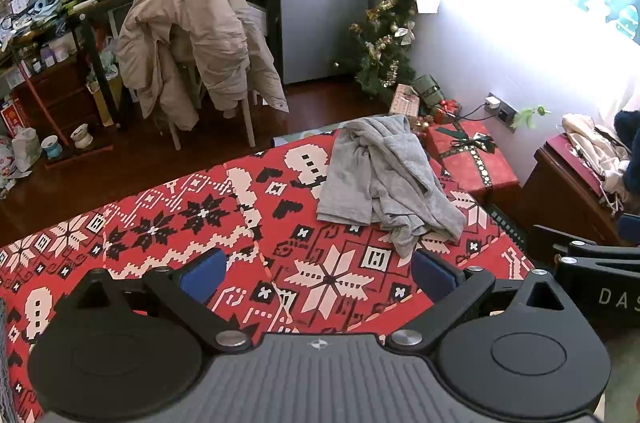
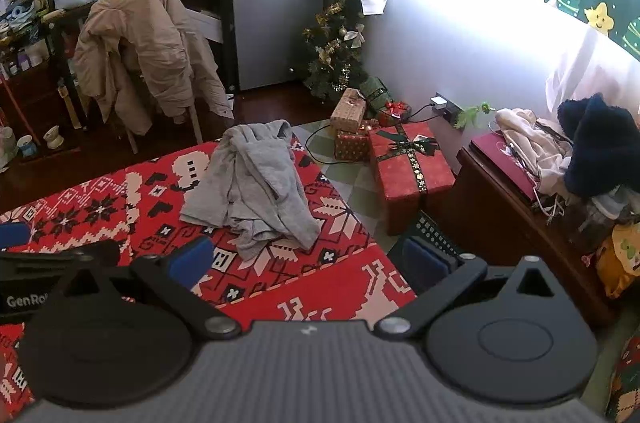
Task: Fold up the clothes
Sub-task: 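Move both grippers toward the crumpled grey shirt on the bed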
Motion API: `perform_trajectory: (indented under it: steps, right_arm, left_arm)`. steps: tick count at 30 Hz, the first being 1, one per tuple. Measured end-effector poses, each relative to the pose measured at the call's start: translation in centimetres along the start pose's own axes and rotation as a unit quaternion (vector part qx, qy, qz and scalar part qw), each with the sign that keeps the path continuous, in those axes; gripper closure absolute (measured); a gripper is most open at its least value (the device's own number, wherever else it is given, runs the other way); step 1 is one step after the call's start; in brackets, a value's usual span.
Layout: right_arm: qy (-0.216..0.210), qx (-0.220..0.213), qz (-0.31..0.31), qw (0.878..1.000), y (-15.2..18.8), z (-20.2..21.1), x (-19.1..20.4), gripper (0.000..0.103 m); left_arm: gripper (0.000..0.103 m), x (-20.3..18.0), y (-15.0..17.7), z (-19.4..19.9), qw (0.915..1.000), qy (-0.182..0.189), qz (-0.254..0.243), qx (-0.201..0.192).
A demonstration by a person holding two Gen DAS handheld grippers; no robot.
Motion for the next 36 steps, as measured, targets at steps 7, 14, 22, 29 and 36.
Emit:
perform_trajectory:
  steps: [7,14,22,29,36]
  right_arm:
    - [-0.002,-0.008,0.006,1.000,-0.1,0.5,0.5,0.001]
    - [-0.004,-0.016,0.011,1.000,-0.2,1.0,0.8,0.001]
    - [-0.015,-0.020,0.004,1.000,0.1,1.5,0.5,0.001]
    - [-0.015,-0.023,0.010,1.000,0.3,1.3,0.7,0.001]
    - [-0.020,-0.026,0.008,0.999,0.5,0.9,0.7,0.001]
  left_arm:
    - [0.003,0.9,0.0,0.6,1.0000,0.002,0.007,-0.002]
    - [0.003,1.0,0.2,0.8,0.9999,0.003,0.012,-0.002]
    - [0.003,1.0,0.6,0.7,0.9998,0.010,0.019,-0.002]
    - [0.003,0.6,0.7,0.7,0.9999,-0.011,0.002,-0.007]
    - [0.003,0.5,0.8,0.3,0.9999,-0.007,0.007,-0.005]
Point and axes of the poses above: each gripper's, at about its wrist camera, not at the fingertips, and z roughly against the way its jaws point, x to its left, y to its underside, the point moved 6 cm from there along -z, roughly the way its jaws point, and after that the axes turned 7 degrees about y, right-handed, at the moved point
